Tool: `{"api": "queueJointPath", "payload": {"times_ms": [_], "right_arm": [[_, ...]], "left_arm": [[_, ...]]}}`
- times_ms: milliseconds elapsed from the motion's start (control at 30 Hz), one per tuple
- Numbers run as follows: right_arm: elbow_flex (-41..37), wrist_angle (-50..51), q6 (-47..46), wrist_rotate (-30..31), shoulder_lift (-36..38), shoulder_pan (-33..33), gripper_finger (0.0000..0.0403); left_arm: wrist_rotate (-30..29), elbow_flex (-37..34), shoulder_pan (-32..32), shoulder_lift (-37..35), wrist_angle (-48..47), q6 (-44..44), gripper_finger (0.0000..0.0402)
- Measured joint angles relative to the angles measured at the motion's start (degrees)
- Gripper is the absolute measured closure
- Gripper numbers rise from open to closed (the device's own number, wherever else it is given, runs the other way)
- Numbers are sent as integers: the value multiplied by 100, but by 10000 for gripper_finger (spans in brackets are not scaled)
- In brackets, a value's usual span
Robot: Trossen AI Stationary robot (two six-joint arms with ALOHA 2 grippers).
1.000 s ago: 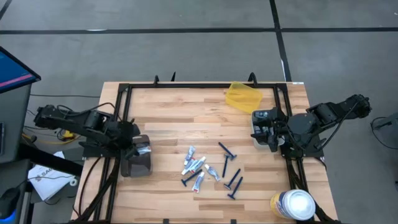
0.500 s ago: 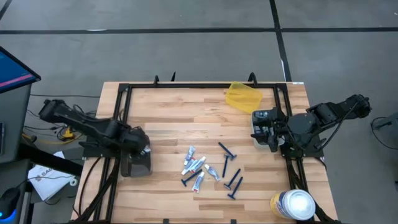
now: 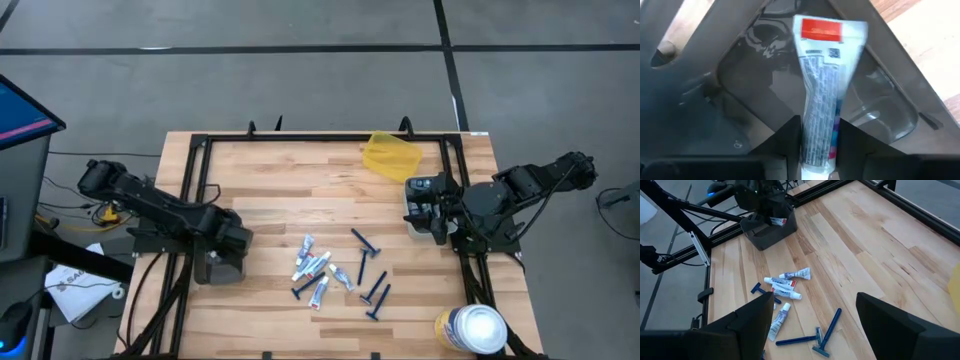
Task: Pick & Place Travel size toiletries
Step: Put the white toothpaste into the black bin
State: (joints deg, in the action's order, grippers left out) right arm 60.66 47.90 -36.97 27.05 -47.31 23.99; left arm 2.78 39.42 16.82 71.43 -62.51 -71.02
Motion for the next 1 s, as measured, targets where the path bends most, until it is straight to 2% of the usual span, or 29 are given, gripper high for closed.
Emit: {"api": "queueJointPath", "payload": {"times_ms": [167,367,567,767,1000], "right_arm": [[0,-8,-13,0,0,0,127],[0,-24,-13,-2,0,0,127],[0,-20,-9,-2,2,2,127],[0,-17,1,-2,1,0,127],[-1,-28,0,-7,1,1,127]], "left_arm": [[1,0,0,20,86,-42,273],[47,0,4,-219,148,-41,196],[516,0,7,-732,176,-209,138],[980,0,7,-1364,337,-829,128],[1030,0,13,-2226,1205,-862,142]]}}
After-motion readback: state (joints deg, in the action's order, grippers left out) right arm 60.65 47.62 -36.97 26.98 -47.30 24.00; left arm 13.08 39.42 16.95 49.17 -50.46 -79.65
